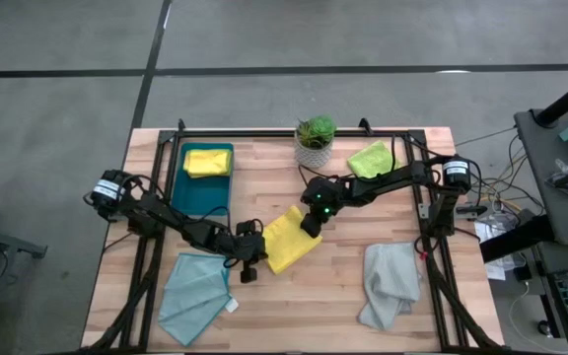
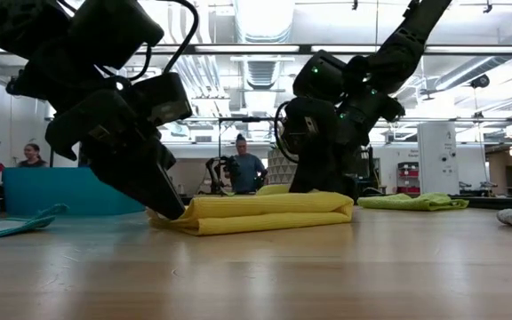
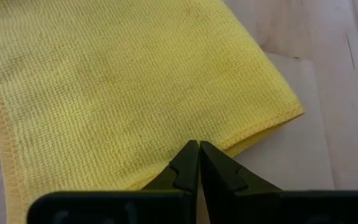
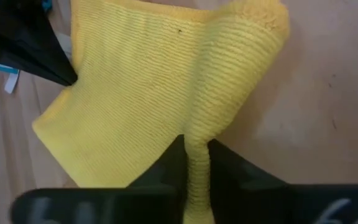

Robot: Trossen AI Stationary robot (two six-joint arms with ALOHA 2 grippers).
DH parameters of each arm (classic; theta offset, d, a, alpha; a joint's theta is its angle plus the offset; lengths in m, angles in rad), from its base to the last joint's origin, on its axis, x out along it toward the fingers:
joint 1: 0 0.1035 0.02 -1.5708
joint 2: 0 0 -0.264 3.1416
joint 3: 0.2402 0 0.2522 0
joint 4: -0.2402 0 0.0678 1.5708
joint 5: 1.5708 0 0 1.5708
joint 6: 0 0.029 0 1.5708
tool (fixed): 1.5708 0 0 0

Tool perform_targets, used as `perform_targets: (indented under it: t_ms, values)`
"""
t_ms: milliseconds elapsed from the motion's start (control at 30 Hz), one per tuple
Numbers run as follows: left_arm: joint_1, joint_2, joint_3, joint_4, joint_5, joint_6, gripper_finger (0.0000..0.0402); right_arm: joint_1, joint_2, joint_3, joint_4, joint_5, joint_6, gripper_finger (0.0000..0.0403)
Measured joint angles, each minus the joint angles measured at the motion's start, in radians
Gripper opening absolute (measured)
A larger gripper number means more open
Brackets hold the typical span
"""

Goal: Fold microfiber towels
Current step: Fold the yellow towel

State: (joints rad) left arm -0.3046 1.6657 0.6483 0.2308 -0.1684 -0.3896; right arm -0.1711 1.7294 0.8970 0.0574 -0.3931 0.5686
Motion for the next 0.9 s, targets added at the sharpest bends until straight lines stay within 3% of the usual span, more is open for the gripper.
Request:
perform_targets:
  t_ms: [200, 367, 633, 900]
  values:
    - [0.000, 0.000, 0.000, 0.000, 0.000, 0.002, 0.0001, 0.000, -0.001, 0.004, -0.013, 0.000, 0.000, 0.0010]
    - [0.000, -0.009, 0.000, -0.002, 0.000, 0.002, 0.0001, -0.004, -0.001, 0.064, -0.174, 0.012, -0.051, 0.0010]
    - [0.002, -0.026, 0.000, -0.003, 0.002, 0.008, 0.0001, -0.004, -0.001, 0.261, -0.590, 0.283, -0.218, 0.0009]
    - [0.004, 0.029, 0.000, 0.096, -0.063, 0.036, 0.0001, 0.015, -0.001, 0.412, -0.768, 0.425, -0.283, 0.0009]
